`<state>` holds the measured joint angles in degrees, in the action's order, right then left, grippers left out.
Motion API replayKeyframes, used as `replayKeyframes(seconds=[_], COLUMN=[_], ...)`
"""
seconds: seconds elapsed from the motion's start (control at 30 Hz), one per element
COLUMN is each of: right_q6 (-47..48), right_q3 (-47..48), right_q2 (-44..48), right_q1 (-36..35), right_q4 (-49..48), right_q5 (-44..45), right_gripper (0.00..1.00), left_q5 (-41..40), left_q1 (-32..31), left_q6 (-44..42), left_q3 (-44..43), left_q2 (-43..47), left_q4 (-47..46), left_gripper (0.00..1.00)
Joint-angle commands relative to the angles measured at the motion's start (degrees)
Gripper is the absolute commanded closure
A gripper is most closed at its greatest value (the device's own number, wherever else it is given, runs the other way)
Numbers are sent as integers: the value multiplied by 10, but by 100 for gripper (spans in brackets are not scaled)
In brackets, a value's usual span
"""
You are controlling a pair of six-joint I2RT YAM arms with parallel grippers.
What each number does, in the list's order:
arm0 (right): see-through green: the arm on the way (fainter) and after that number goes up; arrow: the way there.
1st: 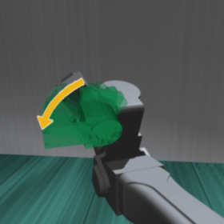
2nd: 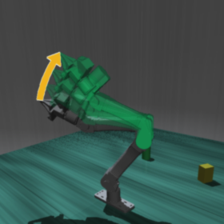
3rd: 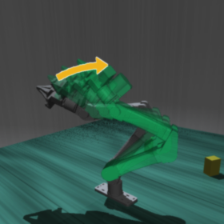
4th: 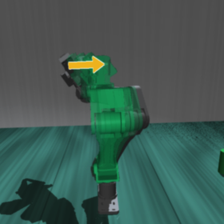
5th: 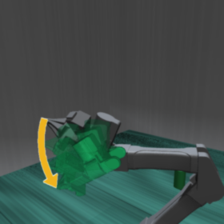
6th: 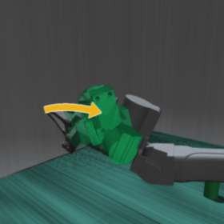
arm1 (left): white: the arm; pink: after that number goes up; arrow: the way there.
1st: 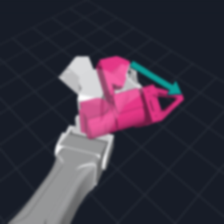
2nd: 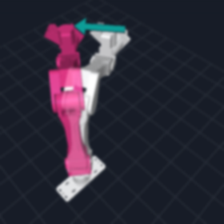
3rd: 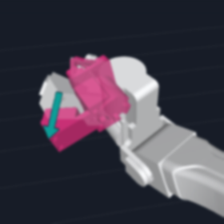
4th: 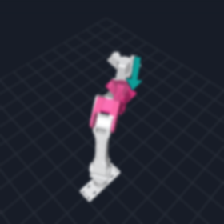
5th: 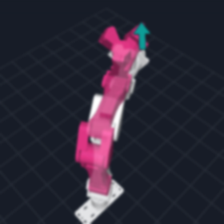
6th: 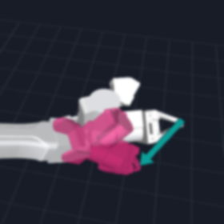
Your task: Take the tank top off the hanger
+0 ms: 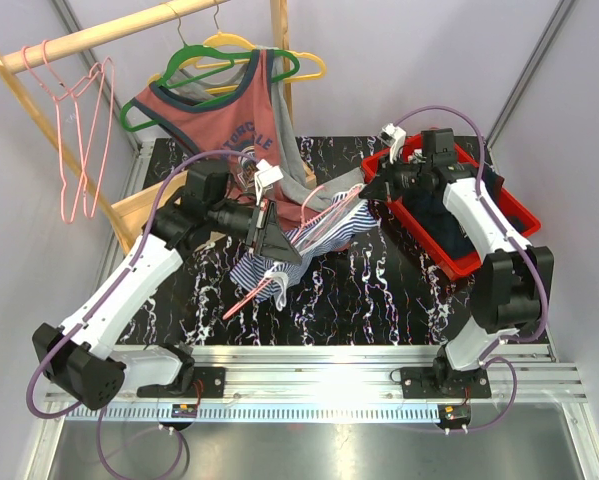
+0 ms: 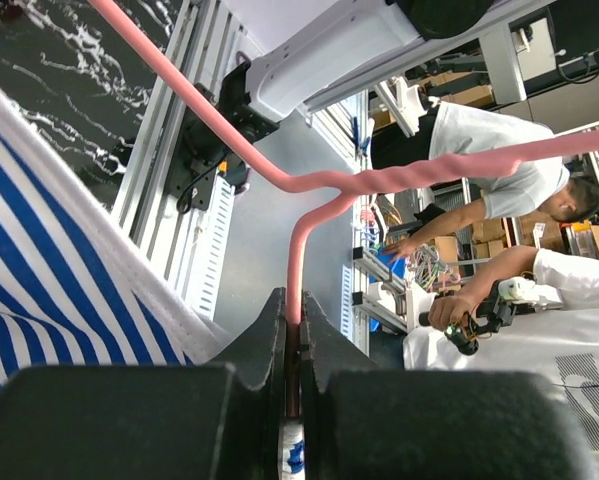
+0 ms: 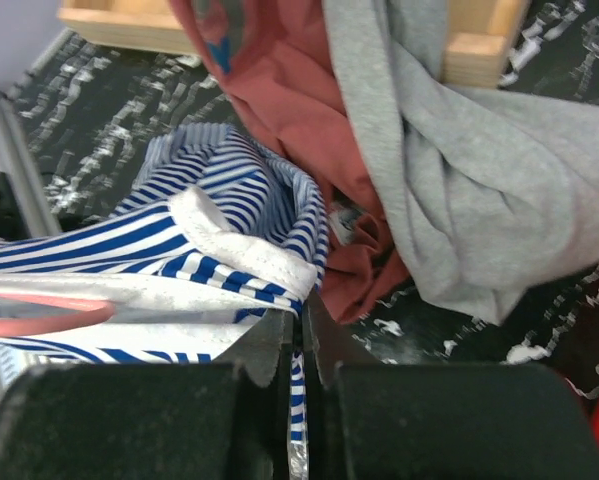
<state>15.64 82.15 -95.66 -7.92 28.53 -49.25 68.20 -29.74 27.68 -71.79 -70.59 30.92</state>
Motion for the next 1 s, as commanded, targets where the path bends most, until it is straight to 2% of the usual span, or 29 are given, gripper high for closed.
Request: replayKeyframes(seconds=[0.0,0.2,0.27,0.37,0.53,0.7,0.97], right_q6=[-57,-119,-119,-120,-104,-80,-11], right_q3=[-1,-29,-32,-35,-29,-25,-9], right_q2=[2,8,13,20,32,39,68], right_q1=[11,11,11,11,11,11,11], right_q4=[-55,-109,-111,-114,-100,-68,-2], right_q5=[-76,-131,-140,-152,-152,-136,-132], right_gripper=[94,91,89,87,86,85,86], left_q5=[40,10,-6,-25,-51,-72,-173], left_q1=[-4,-3,-4,-4,-4,-4,-4], left_q6=[54,117,141,179,196,247,210], left_q3=[-27,2,19,22,7,1,4], left_q2=[7,-11,-21,-51,-101,-139,-158], left_q4=[-84,-218,-302,-377,-437,-562,-652], left_gripper=[100,100,100,100,100,100,100])
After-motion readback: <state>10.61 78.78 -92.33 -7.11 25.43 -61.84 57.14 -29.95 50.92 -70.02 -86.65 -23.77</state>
